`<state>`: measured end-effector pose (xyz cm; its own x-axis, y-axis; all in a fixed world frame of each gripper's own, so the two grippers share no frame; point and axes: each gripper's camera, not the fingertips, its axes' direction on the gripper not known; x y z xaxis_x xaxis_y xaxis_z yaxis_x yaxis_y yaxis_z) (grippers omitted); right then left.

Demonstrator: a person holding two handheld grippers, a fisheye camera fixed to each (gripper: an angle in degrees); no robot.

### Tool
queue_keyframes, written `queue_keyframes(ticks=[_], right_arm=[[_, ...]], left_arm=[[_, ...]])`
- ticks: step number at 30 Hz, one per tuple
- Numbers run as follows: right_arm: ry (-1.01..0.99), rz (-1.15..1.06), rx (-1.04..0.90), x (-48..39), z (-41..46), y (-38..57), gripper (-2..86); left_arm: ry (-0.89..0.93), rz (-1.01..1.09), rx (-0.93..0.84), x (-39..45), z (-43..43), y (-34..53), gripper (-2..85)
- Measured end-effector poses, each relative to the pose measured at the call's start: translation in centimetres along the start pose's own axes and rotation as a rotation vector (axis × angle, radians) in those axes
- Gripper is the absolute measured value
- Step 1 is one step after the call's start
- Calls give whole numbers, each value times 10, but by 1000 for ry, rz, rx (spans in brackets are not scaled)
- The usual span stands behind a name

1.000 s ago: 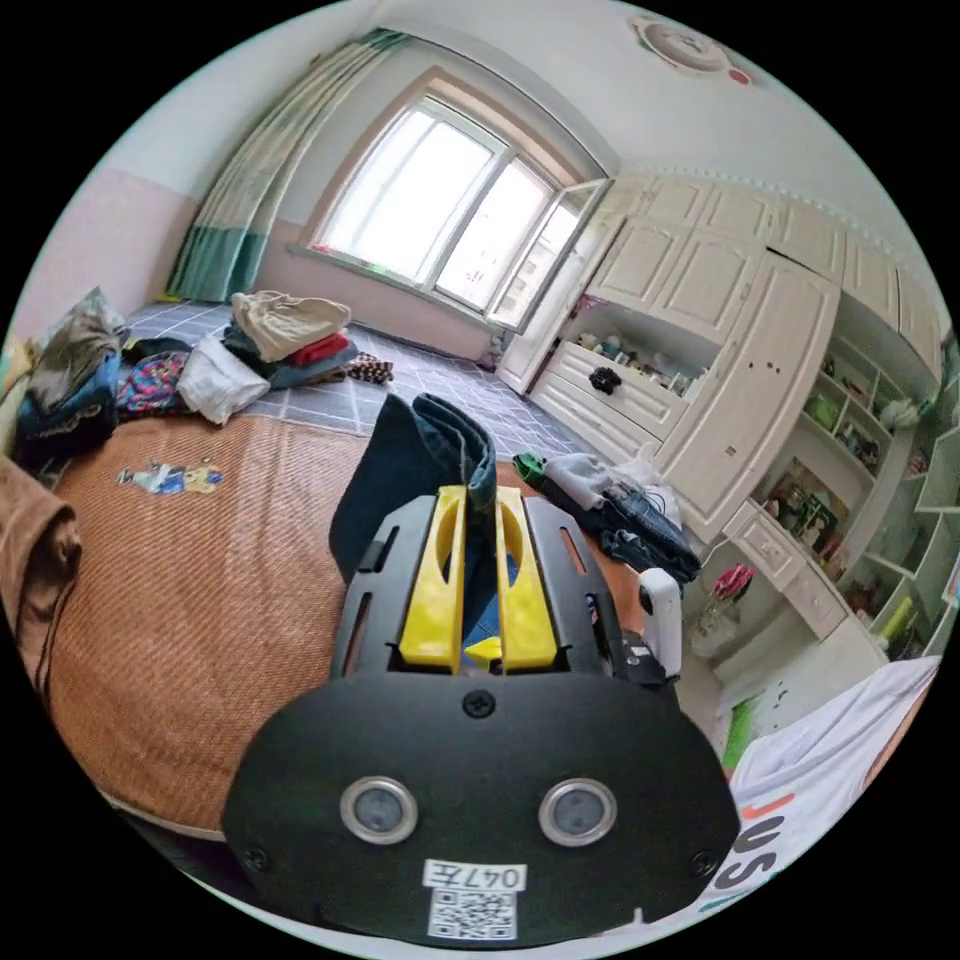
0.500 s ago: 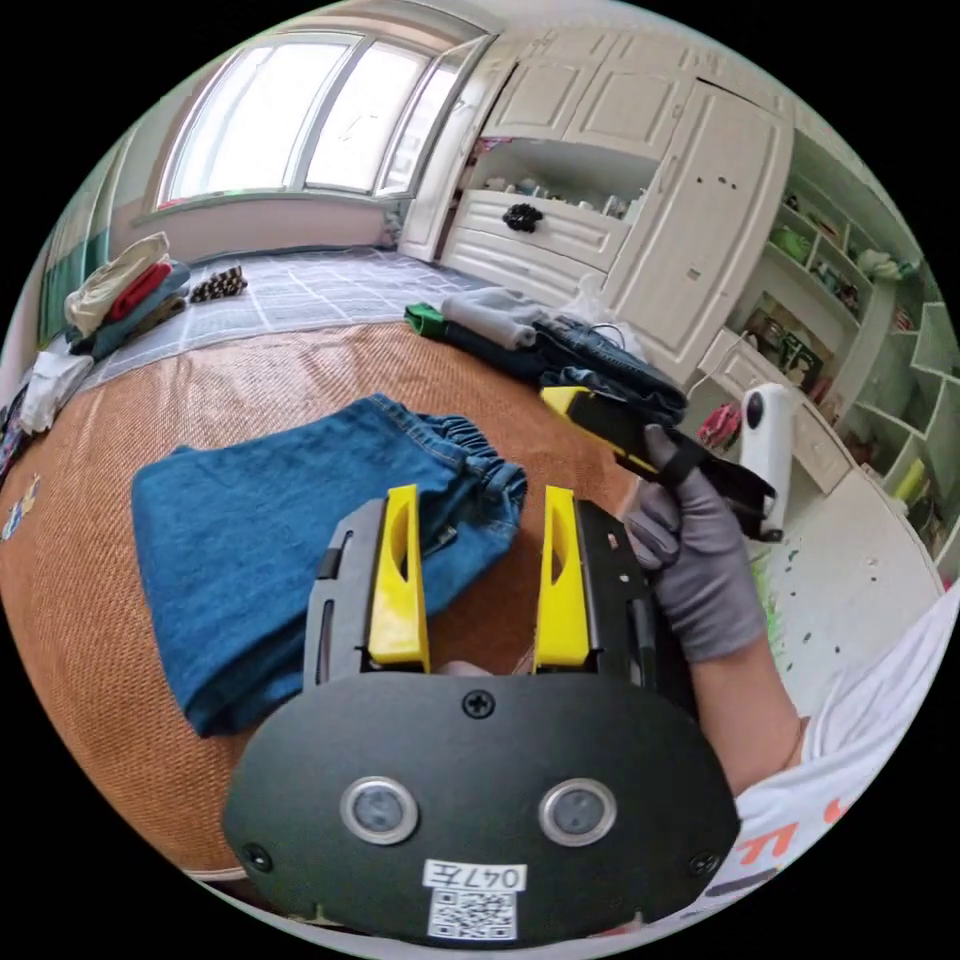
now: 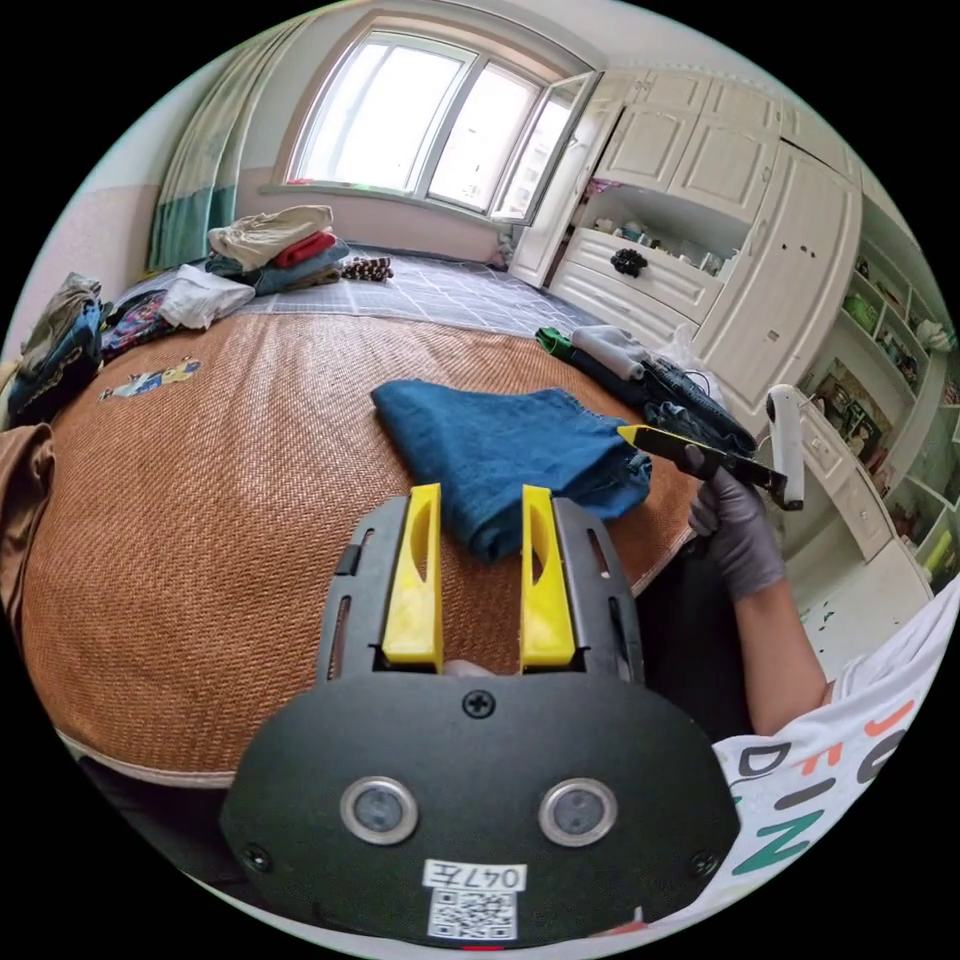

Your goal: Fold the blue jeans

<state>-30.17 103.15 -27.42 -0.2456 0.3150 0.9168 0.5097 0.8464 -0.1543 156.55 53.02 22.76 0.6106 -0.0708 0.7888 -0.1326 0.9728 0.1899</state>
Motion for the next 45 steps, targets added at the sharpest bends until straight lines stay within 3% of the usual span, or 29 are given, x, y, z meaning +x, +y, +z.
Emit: queue_keyframes(ticks=[3,7,11,12,14,16,19,24,31,33,36,39,42,45], right_arm=[[84,-55,10,-27,-30,-1,-2],[163,-78,-184,-36,14,9,4],[120,-5,17,-42,-32,-14,-2],[48,-62,107,-59,-45,-31,-7],[-112,-180,92,-92,-34,-71,-11],[-221,-330,-51,-146,25,-123,-11],[-228,-430,-157,-201,112,-163,-9],[-139,-433,-400,-221,239,-180,-7],[-197,-356,-167,-187,107,-137,-10],[-215,-333,-196,-180,102,-107,-10],[-196,-345,-299,-170,129,-66,-7],[-212,-273,-70,-119,58,-58,-3],[-14,-111,220,-36,-30,-27,6],[103,157,288,67,-69,10,56]], left_arm=[[-9,49,33,11,0,-18,98],[-10,169,-46,38,47,-39,82],[-29,130,-102,37,80,-39,80],[-22,120,-92,36,78,-39,80],[-32,101,-44,34,67,-36,79],[-37,118,-9,38,63,-32,77],[-61,145,-83,40,89,-24,77],[-9,103,-53,20,95,-4,78],[33,142,-27,4,90,19,70],[16,147,-96,-1,111,26,72],[54,95,-18,-26,98,35,79],[43,-8,70,-73,75,27,100],[4,-105,52,-132,78,12,105],[119,-222,-24,-190,121,6,108]])
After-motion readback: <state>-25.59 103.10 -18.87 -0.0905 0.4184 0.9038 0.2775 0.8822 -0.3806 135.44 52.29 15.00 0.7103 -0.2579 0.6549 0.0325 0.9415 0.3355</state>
